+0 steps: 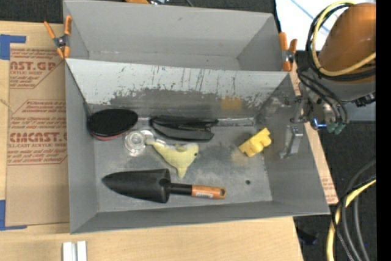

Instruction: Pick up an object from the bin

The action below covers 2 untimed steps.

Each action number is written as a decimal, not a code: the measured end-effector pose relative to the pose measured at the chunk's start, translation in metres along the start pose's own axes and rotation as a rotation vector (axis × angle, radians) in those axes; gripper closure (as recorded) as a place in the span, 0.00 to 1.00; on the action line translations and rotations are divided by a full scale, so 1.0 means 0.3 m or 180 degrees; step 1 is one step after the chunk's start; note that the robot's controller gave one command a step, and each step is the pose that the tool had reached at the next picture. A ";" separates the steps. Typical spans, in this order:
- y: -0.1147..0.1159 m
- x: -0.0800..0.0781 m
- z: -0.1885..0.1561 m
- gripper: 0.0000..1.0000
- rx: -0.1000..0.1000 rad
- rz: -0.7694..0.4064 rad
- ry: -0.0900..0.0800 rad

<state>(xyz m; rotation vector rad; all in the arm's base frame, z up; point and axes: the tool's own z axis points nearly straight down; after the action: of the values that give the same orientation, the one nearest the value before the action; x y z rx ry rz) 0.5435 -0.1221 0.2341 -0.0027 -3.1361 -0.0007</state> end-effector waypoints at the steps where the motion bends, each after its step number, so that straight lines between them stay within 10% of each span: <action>1: 0.002 -0.006 -0.015 0.00 0.0005 -0.0007 -0.0026; 2: -0.103 -0.131 0.495 0.00 0.0009 0.0073 -0.0038</action>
Offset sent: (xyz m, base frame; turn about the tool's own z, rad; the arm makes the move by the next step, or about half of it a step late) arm 0.0393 -0.0337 -0.1641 0.0245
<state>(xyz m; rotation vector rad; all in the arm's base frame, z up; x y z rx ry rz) 0.5818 -0.1529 0.0853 -0.0387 -3.1478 0.0040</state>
